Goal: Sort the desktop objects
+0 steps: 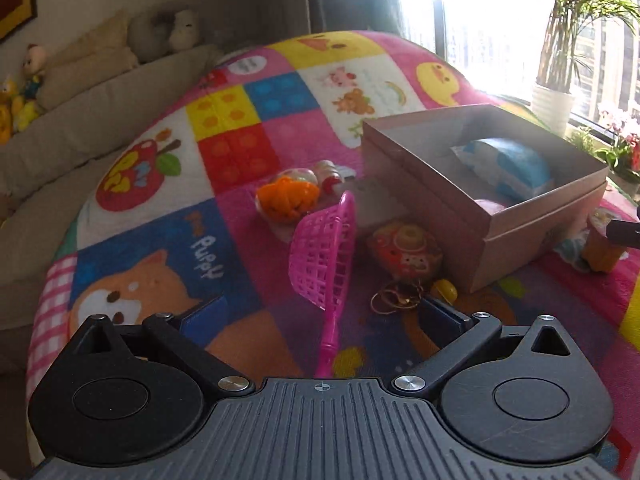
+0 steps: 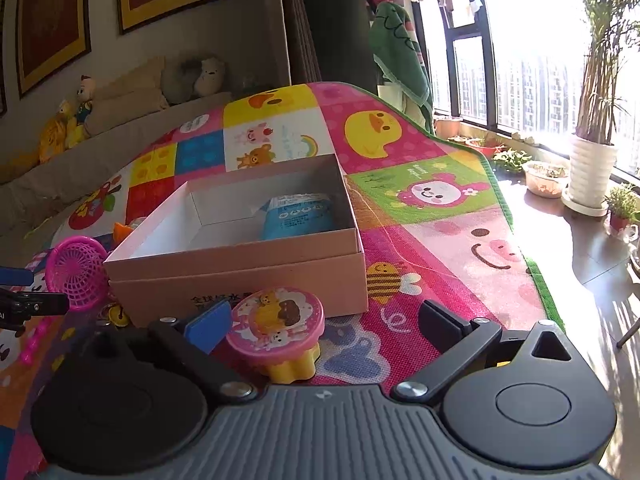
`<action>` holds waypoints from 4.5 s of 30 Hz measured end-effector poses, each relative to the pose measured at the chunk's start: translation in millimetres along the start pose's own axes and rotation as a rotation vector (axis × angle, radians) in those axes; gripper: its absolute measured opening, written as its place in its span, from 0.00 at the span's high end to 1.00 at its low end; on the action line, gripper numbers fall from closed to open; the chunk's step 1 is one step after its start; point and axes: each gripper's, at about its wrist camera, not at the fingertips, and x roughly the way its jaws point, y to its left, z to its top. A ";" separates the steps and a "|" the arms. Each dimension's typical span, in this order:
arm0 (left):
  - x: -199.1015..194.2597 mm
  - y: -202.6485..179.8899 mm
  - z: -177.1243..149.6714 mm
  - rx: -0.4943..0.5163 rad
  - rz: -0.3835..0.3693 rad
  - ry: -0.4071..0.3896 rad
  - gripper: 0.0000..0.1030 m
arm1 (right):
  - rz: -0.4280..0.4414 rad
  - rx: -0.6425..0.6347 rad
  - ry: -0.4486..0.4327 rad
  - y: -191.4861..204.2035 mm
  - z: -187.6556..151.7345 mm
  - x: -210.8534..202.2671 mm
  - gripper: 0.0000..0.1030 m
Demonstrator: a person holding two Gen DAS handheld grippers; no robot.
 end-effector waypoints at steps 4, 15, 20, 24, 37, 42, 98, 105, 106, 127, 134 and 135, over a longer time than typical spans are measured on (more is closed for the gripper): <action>2.7 0.5 3.6 -0.025 0.042 -0.020 0.00 | 0.004 -0.060 -0.008 9.8 -1.5 -1.6 0.02; -4.3 7.1 -8.9 -0.024 0.112 -0.026 0.00 | 0.014 -0.169 0.068 27.9 0.6 11.7 0.02; -15.7 7.6 0.8 -0.073 -0.073 -0.089 0.00 | 0.003 -0.170 0.066 28.8 -0.4 10.9 0.02; -12.9 -13.2 5.7 -0.022 -0.141 -0.120 0.00 | -0.004 -0.147 0.071 24.3 0.2 11.5 0.02; -10.7 -16.1 4.5 -0.015 -0.247 -0.099 0.00 | -0.002 -0.120 0.059 20.4 0.5 9.7 0.00; 23.1 26.3 13.3 -0.318 -0.280 -0.020 0.00 | 0.002 -0.106 0.059 18.4 1.0 9.5 0.00; -31.7 -38.3 -15.1 -0.141 -0.046 -0.066 0.03 | 0.141 -0.196 0.135 49.3 -11.4 -3.8 0.21; 4.8 -59.9 -5.7 -0.020 0.002 -0.064 0.12 | 0.145 -0.134 0.096 39.7 -11.5 -6.5 0.15; 6.8 -61.8 -4.9 -0.012 -0.004 -0.061 0.24 | 0.149 -0.128 0.096 38.9 -11.5 -6.4 0.15; 0.6 -46.4 -27.9 0.063 0.043 -0.051 0.79 | 0.137 -0.110 0.101 38.2 -12.0 -3.1 0.08; -0.9 5.8 -32.8 -0.010 0.218 -0.011 0.78 | 0.128 -0.118 0.106 40.4 -11.5 -1.8 0.07; -1.8 10.5 -31.3 -0.026 0.224 -0.009 0.77 | 0.127 -0.118 0.105 40.4 -11.7 -2.1 0.07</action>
